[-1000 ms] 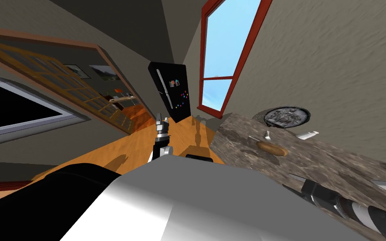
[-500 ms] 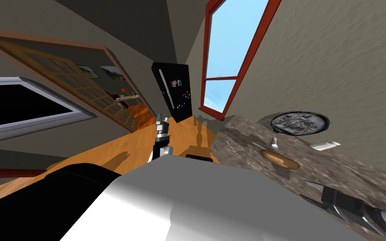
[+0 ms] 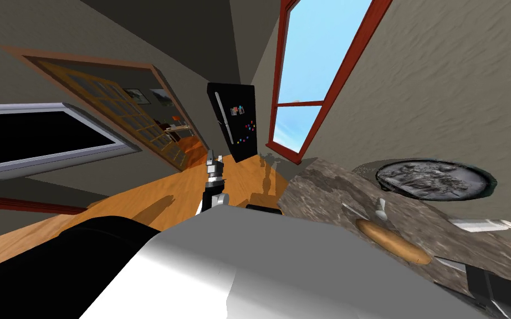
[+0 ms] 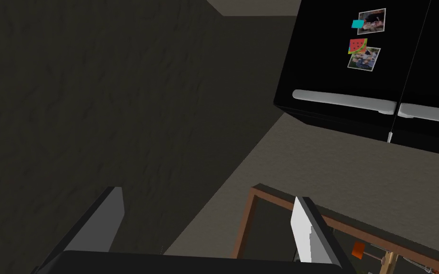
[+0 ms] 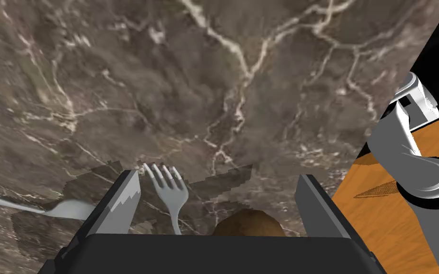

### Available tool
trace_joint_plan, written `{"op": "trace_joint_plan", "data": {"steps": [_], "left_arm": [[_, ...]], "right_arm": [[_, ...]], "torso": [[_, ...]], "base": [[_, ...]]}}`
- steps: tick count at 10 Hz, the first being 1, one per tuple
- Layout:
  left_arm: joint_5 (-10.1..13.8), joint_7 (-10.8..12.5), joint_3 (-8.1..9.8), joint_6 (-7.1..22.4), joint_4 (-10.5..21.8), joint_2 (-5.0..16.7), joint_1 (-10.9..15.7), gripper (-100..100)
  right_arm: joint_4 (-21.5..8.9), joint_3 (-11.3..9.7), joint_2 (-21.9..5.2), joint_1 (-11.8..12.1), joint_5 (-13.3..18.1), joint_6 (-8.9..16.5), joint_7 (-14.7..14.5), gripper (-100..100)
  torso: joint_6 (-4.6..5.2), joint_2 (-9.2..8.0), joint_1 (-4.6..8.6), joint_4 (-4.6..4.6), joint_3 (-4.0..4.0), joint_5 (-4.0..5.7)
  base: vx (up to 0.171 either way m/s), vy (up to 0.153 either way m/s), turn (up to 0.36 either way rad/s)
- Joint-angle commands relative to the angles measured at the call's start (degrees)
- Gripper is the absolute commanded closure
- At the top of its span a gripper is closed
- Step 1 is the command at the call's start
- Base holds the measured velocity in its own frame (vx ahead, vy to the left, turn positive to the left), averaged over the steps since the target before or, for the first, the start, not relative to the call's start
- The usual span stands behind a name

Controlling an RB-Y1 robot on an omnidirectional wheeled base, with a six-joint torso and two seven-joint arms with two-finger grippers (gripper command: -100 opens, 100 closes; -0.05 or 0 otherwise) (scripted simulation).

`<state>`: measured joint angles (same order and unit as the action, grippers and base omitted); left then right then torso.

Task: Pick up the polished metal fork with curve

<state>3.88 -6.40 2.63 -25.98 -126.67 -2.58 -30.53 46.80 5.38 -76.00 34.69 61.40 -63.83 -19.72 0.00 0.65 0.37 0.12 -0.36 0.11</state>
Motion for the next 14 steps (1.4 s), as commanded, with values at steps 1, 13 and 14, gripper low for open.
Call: {"op": "trace_joint_plan", "data": {"steps": [1, 13, 14], "left_arm": [[0.0, 0.0, 0.0, 0.0, 0.0, 0.0, 0.0, 0], [0.0, 0.0, 0.0, 0.0, 0.0, 0.0, 0.0, 0], [0.0, 0.0, -0.02, 0.0, 0.0, 0.0, 0.0, 0]], "right_arm": [[-0.6, -0.1, -0.9, 0.9, 2.0, -1.1, 0.6, -100], [-2.5, -16.3, -4.0, -1.3, -15.7, 6.0, 3.4, -100], [-2.5, -17.9, -4.0, -1.3, -17.6, 6.0, 3.4, -100]], "torso": [[0.0, 0.0, 0.0, 0.0, 0.0, 0.0], [0.15, -0.88, -0.3, -0.22, 0.52, -0.07], [-0.04, -1.0, -0.31, -0.22, 0.57, -0.08]], "base": [[0.178, -0.088, 0.166], [-0.093, -0.022, 0.192], [-0.153, -0.02, 0.243]]}}
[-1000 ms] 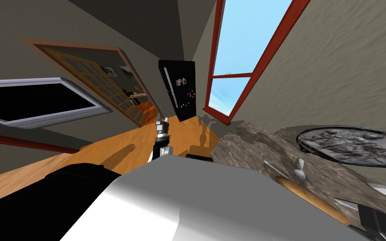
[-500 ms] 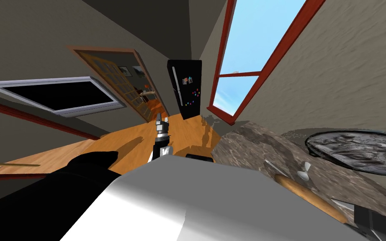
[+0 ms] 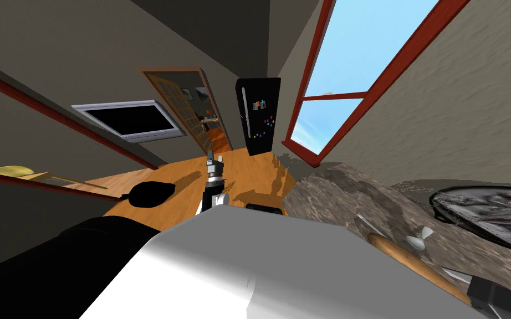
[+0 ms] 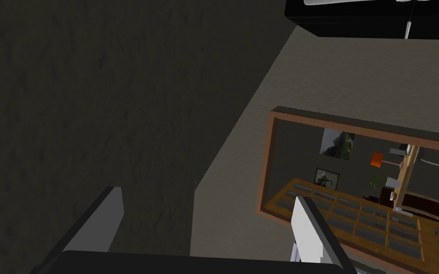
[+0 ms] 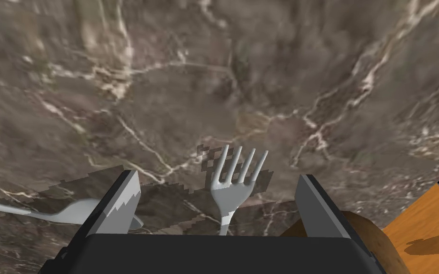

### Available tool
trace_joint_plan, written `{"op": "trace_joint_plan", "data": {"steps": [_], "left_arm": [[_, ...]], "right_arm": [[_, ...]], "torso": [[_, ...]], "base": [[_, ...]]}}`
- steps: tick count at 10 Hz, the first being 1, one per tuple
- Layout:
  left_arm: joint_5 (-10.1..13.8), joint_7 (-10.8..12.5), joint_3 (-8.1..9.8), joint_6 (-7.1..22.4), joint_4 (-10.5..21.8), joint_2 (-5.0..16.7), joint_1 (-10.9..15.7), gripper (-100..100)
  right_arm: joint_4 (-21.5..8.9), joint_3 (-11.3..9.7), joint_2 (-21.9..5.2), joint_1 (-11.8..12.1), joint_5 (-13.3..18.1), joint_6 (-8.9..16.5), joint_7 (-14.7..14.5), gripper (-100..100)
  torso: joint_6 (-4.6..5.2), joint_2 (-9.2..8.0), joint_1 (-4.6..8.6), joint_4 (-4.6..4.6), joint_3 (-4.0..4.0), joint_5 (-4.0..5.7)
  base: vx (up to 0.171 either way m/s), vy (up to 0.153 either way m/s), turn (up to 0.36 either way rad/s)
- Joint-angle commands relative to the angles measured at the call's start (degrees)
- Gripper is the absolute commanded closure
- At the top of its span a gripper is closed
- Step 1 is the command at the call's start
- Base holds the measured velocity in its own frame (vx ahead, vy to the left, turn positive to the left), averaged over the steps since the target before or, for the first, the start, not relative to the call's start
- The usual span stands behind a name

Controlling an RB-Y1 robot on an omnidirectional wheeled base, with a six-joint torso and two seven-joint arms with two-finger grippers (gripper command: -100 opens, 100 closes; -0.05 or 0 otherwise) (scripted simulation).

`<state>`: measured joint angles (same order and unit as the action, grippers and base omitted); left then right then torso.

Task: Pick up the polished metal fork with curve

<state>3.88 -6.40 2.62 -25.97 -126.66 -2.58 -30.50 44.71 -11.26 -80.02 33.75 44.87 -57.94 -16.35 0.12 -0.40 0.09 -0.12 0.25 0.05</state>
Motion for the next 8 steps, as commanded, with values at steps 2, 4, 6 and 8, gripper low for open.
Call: {"op": "trace_joint_plan", "data": {"steps": [2, 4, 6, 8], "left_arm": [[0.0, 0.0, 0.01, 0.0, 0.0, 0.0, 0.0, 0], [0.0, 0.0, 0.0, 0.0, 0.0, 0.0, 0.0, 0], [0.0, 0.0, -0.01, 0.0, 0.0, 0.0, 0.0, 0], [0.0, 0.0, 0.01, 0.0, 0.0, 0.0, 0.0, 0]], "right_arm": [[-0.9, -4.0, -0.8, -0.6, -4.5, 1.8, 0.8, -100], [-0.9, -6.3, -0.8, -0.6, -7.9, 1.8, 0.8, -100], [-1.3, -10.2, -1.7, -0.9, -11.4, 3.6, 1.5, -100], [-1.7, -13.0, -2.6, -1.2, -14.9, 5.3, 2.3, -100]], "torso": [[0.04, 0.17, -0.01, 0.03, -0.09, 0.01], [-0.01, 0.04, -0.07, 0.01, -0.02, -0.02], [-0.1, 0.06, -0.06, 0.03, -0.05, -0.01], [0.06, 0.2, 0.01, 0.04, -0.11, 0.01]], "base": [[-0.1, 0.001, 0.141], [-0.102, -0.002, 0.116], [-0.139, 0.003, 0.318], [-0.1, 0.008, 0.166]]}}
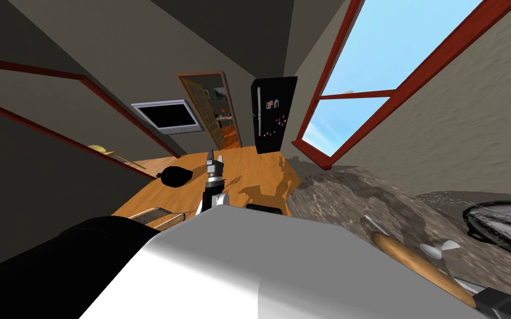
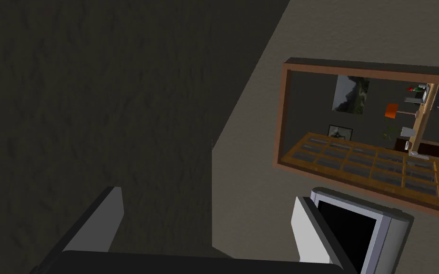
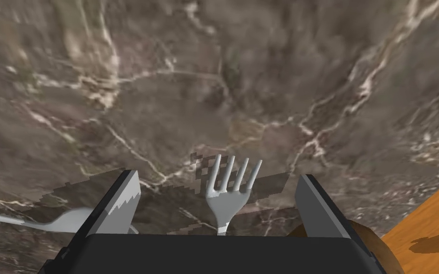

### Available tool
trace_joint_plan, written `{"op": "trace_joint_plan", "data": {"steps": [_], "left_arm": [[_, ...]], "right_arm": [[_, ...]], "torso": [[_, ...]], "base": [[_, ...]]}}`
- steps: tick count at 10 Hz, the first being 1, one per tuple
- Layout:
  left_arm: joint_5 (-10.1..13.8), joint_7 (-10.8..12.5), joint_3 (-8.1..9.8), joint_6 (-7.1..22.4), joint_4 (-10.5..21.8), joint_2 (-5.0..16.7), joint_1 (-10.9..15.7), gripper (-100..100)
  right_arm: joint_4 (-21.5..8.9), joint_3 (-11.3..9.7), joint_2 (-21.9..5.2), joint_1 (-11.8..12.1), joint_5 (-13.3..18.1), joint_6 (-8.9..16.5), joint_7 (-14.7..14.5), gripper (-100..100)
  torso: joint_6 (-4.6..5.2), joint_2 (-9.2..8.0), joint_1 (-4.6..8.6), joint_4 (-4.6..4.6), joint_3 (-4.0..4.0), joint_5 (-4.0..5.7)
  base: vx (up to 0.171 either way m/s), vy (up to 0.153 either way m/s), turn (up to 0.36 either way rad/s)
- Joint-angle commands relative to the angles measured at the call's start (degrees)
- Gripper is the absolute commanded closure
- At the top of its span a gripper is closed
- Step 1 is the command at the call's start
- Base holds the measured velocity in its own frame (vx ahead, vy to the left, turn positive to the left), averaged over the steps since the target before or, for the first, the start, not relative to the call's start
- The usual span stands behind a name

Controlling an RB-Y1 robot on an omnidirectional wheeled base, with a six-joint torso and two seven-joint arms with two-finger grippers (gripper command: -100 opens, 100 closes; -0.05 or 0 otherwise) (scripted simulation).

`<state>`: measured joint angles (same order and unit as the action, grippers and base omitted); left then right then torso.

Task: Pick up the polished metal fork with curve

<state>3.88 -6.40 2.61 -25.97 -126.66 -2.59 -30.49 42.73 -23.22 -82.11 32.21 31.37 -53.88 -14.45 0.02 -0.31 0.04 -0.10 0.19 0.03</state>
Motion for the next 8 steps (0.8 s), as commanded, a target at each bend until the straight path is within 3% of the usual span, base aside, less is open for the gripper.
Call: {"op": "trace_joint_plan", "data": {"steps": [1, 2, 3, 4, 5, 6, 8], "left_arm": [[0.0, 0.0, 0.0, 0.0, 0.0, 0.0, 0.0, 0], [0.0, 0.0, 0.01, 0.0, 0.0, 0.0, 0.0, 0], [0.0, 0.0, 0.02, 0.0, 0.0, 0.0, 0.0, 0], [0.0, 0.0, 0.0, 0.0, 0.0, 0.0, 0.0, 0], [0.0, 0.0, 0.01, 0.0, 0.0, 0.0, 0.0, 0], [0.0, 0.0, 0.02, 0.0, 0.0, 0.0, 0.0, 0], [0.0, 0.0, 0.01, 0.0, 0.0, 0.0, 0.0, 0]], "right_arm": [[0.3, -2.9, -0.5, 0.3, -2.9, 1.2, 0.4, -100], [0.3, -3.3, -0.5, 0.3, -4.5, 1.2, 0.4, -100], [-0.1, -5.6, -1.4, 0.0, -6.2, 2.9, 1.2, -100], [-0.1, -7.2, -1.4, 0.0, -8.1, 2.9, 1.2, -100], [-0.1, -7.8, -1.4, 0.0, -9.9, 2.9, 1.2, -100], [-0.5, -10.0, -2.2, -0.2, -11.7, 4.6, 1.9, -100], [-0.5, -12.3, -2.2, -0.2, -14.9, 4.6, 1.9, -100]], "torso": [[0.0, 0.0, 0.0, 0.0, 0.0, 0.0], [0.13, -0.09, 0.03, -0.03, 0.07, 0.01], [0.17, 0.06, 0.05, -0.01, -0.01, 0.02], [0.03, -0.04, -0.01, -0.01, 0.03, 0.0], [0.13, -0.06, -0.03, -0.03, 0.05, 0.0], [0.17, 0.11, 0.02, 0.0, -0.04, 0.01], [0.09, 0.02, -0.02, -0.03, 0.01, 0.01]], "base": [[-0.161, 0.007, 0.256], [-0.075, 0.005, -0.029], [-0.142, 0.027, 0.315], [-0.147, 0.033, 0.26], [-0.061, 0.02, 0.014], [-0.139, 0.044, 0.368], [-0.092, 0.02, 0.122]]}}
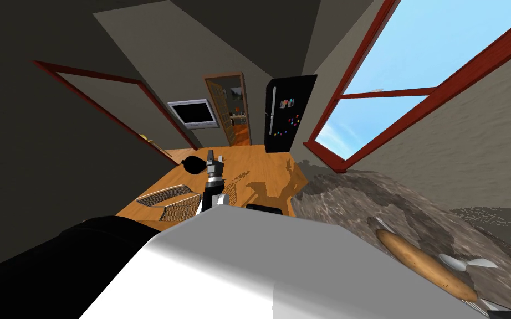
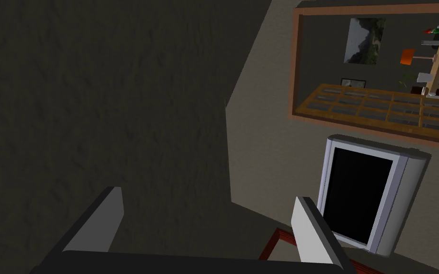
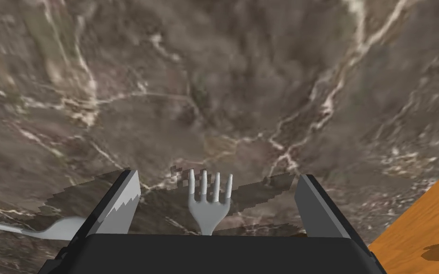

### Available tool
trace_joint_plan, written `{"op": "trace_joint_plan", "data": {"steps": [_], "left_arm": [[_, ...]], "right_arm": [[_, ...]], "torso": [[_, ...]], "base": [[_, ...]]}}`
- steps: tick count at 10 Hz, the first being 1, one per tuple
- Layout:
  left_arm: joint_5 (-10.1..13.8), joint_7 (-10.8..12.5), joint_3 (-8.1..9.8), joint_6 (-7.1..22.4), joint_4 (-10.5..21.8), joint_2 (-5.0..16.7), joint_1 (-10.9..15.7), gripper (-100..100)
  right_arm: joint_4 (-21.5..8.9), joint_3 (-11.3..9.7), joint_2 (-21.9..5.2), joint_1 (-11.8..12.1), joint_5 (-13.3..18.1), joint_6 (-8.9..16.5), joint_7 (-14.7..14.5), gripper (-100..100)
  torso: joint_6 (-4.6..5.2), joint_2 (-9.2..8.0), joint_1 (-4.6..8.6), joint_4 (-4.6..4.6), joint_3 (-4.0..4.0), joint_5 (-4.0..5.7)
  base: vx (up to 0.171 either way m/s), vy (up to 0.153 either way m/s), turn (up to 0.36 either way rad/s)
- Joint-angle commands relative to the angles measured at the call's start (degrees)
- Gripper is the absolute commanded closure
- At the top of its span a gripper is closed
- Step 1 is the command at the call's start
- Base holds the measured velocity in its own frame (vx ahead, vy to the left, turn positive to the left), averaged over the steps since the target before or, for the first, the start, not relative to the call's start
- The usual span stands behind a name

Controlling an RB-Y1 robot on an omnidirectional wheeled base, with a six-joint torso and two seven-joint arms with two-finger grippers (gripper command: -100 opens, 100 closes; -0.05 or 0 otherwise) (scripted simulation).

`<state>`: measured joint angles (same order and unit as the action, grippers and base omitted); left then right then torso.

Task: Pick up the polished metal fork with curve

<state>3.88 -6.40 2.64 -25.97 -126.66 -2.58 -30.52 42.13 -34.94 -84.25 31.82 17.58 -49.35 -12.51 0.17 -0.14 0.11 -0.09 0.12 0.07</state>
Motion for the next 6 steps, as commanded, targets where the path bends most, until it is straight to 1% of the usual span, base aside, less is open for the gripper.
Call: {"op": "trace_joint_plan", "data": {"steps": [1, 2, 3, 4, 5, 6], "left_arm": [[0.0, 0.0, 0.0, 0.0, 0.0, 0.0, 0.0, 0], [0.0, 0.0, -0.01, 0.0, 0.0, 0.0, 0.0, 0], [0.0, 0.0, -0.01, 0.0, 0.0, 0.0, 0.0, 0], [0.0, 0.0, 0.0, 0.0, 0.0, 0.0, 0.0, 0], [0.0, 0.0, 0.0, 0.0, 0.0, 0.0, 0.0, 0], [0.0, 0.0, 0.0, 0.0, 0.0, 0.0, 0.0, 0]], "right_arm": [[-0.3, -2.9, -1.0, -0.1, -2.9, 1.8, 0.8, -100], [-0.3, -4.6, -1.0, -0.1, -4.5, 1.8, 0.8, -100], [-0.3, -5.0, -1.0, -0.1, -6.2, 1.8, 0.8, -100], [-0.2, -4.5, -1.0, -0.1, -5.2, 1.8, 0.7, -100], [-0.2, -4.6, -1.0, 0.0, -5.4, 1.9, 0.7, 100], [-0.2, -4.5, -1.0, 0.0, -5.3, 1.9, 0.7, 100]], "torso": [[0.0, 0.0, 0.0, 0.0, 0.0, 0.0], [-0.13, -0.13, -0.05, -0.01, 0.05, -0.01], [-0.05, -0.17, -0.04, -0.03, 0.09, -0.01], [0.0, -0.05, 0.02, -0.01, 0.03, 0.01], [-0.02, 0.12, 0.05, 0.03, -0.07, 0.02], [-0.03, 0.22, 0.07, 0.05, -0.13, 0.02]], "base": [[-0.131, 0.03, 0.29], [-0.141, 0.026, 0.255], [-0.073, 0.011, 0.031], [-0.024, 0.005, -0.008], [-0.006, 0.001, -0.001], [0.0, 0.0, 0.0]]}}
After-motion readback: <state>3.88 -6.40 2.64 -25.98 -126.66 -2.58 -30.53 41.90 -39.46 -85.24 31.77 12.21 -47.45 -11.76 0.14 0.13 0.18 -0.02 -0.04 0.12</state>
